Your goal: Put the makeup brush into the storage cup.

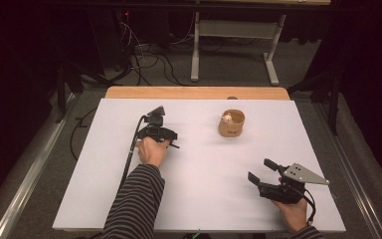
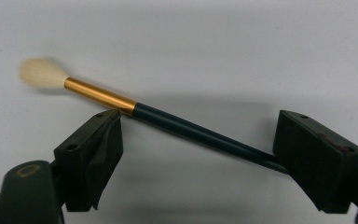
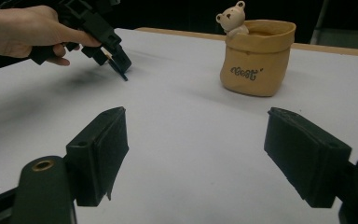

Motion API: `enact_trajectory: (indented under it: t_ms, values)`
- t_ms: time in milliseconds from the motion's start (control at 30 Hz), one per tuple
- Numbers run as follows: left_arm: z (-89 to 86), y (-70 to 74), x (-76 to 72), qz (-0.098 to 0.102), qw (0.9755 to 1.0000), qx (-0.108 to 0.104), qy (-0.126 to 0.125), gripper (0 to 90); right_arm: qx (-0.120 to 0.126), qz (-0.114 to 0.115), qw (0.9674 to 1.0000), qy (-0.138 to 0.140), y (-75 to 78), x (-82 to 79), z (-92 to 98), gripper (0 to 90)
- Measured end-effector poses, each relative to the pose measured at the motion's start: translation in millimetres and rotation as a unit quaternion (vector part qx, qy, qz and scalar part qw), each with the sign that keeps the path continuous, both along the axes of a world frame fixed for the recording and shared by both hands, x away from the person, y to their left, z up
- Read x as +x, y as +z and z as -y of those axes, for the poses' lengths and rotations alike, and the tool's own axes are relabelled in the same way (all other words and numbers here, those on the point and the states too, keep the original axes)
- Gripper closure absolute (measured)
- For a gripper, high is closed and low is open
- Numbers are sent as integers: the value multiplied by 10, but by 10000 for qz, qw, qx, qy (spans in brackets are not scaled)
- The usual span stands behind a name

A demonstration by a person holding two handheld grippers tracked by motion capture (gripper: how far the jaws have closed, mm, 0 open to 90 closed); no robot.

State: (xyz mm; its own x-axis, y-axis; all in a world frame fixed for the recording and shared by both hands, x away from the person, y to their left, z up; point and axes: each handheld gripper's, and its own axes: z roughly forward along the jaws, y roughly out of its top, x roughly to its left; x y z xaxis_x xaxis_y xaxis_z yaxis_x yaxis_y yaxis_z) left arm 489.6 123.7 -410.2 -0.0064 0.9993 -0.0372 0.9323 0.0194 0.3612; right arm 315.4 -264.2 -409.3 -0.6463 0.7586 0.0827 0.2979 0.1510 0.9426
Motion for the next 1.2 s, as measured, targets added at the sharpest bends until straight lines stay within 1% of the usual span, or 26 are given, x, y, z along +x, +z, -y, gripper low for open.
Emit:
enact_trajectory:
  t_ms: [133,167,200,233,467,500,533,600,700,800,833,867,900,933,1033,1200]
  values:
    - [4,7,-12,54,10000,-15,-44,221,-12,7,10000,15,0,0,-1,232]
    - [2,11,-16,58,10000,-10,-74,240,-8,-2,10000,28,0,1,-2,232]
    - [-1,16,-20,67,9999,-14,-114,240,-8,-2,10000,28,0,1,-2,232]
    - [-11,23,-29,68,9998,-3,-167,274,-5,-6,10000,51,-2,2,-3,232]
    - [-42,39,-52,134,9995,-19,-274,399,-20,-14,10000,27,-4,0,-11,233]
    - [-57,42,-59,154,9992,8,-381,420,-19,-21,10000,32,-5,0,-12,233]
    - [-69,45,-63,164,9990,1,-424,439,-11,-27,10000,57,-5,1,-12,233]
    - [-85,49,-68,167,9989,-3,-448,490,-5,-32,10000,65,-6,0,-13,233]
    - [-149,50,-88,233,9983,-43,-531,556,6,-41,10000,81,-8,1,-13,233]
    - [-173,52,-90,233,9980,-47,-589,611,16,-50,9999,88,-7,4,-10,232]
    - [-196,56,-90,212,9975,-49,-676,629,15,-56,10000,70,-9,6,-9,233]
    - [-196,56,-90,212,9975,-49,-676,647,18,-57,10000,58,-9,5,-10,232]
    - [-220,60,-93,202,9971,-99,-722,664,16,-61,10000,68,-9,4,-9,232]
    - [-220,60,-93,202,9971,-99,-722,680,16,-61,10000,68,-9,4,-9,232]
    - [-252,59,-106,209,9963,-120,-823,723,7,-58,10000,68,-9,3,-11,233]
    - [-262,60,-111,191,9956,-80,-913,783,-1,-52,10000,75,-11,4,-14,232]
